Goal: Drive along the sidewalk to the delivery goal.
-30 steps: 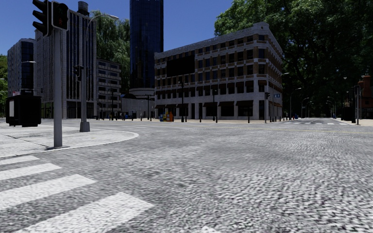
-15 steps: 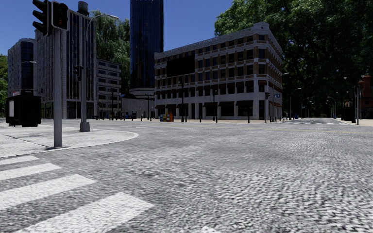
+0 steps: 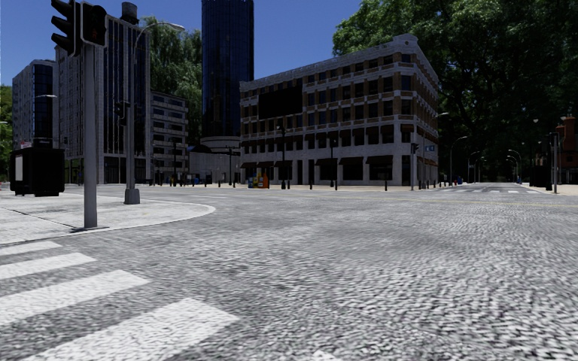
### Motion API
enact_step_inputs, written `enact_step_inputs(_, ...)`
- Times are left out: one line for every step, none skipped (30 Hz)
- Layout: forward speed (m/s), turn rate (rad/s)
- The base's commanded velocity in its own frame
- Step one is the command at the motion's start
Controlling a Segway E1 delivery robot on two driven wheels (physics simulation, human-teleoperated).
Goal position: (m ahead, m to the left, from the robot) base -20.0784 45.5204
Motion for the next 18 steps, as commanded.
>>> enact_step_inputs(0.0,1.2)
enact_step_inputs(0.0,1.2)
enact_step_inputs(0.0,1.2)
enact_step_inputs(0.0,1.2)
enact_step_inputs(0.0,1.2)
enact_step_inputs(0.0,1.2)
enact_step_inputs(0.0,1.2)
enact_step_inputs(0.0,1.2)
enact_step_inputs(0.0,1.2)
enact_step_inputs(0.0,1.2)
enact_step_inputs(0.0,1.2)
enact_step_inputs(0.0,1.2)
enact_step_inputs(0.0,1.2)
enact_step_inputs(0.0,1.2)
enact_step_inputs(0.0,1.2)
enact_step_inputs(0.0,1.2)
enact_step_inputs(0.0,1.2)
enact_step_inputs(0.0,1.2)
